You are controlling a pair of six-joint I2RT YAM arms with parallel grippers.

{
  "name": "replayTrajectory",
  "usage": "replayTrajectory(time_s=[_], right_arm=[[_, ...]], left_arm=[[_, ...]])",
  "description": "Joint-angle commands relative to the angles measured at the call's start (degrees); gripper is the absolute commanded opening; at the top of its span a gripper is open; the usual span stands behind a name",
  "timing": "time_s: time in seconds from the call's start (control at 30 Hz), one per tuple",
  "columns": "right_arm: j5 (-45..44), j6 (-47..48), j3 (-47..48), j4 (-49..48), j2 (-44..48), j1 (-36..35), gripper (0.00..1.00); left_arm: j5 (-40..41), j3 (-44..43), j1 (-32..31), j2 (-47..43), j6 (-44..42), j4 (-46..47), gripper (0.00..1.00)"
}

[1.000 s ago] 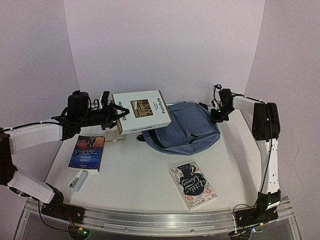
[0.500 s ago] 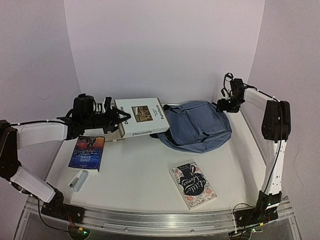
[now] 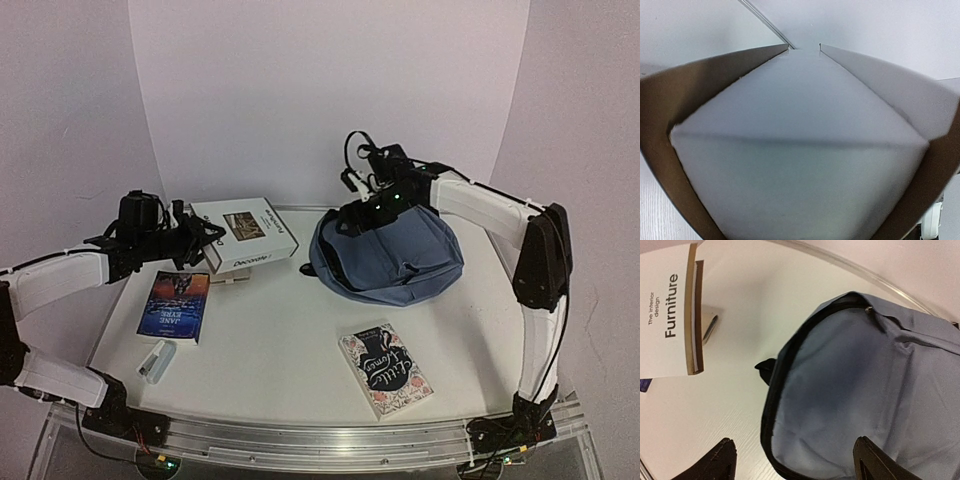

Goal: Pack the student bag
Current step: Place the stationery in the student bag.

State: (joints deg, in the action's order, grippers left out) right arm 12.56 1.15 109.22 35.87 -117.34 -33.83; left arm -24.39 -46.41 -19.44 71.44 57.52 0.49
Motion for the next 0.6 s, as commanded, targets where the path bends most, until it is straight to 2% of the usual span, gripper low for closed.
replayTrajectory(time_s=[0.0, 0.17, 0.37, 0.47, 0.57], right_arm=[[-4.71, -0.04, 5.08, 2.13, -5.22, -3.95, 0.81], [-13.18, 1.58, 9.42, 3.21, -11.71, -6.85, 0.78], [-21.18, 3.23, 11.00, 3.94, -15.33, -6.78, 0.69], [-24.10, 4.31, 10.46, 3.91, -15.31, -6.78, 0.60], [-26.06, 5.90, 10.30, 3.94, -14.59, -6.69, 0.40]], left_arm=[[0.40, 1.00, 0.22, -3.25, 1.01, 0.62, 0.10], [0.20, 1.43, 0.38, -4.50, 0.88, 0.07, 0.10], [-0.27, 1.75, 0.54, -5.16, 0.36, 0.10, 0.10], [-0.49, 1.89, 0.57, -4.80, 0.34, 0.51, 0.10], [-1.24, 1.87, 0.62, -4.09, 0.59, 1.37, 0.10]])
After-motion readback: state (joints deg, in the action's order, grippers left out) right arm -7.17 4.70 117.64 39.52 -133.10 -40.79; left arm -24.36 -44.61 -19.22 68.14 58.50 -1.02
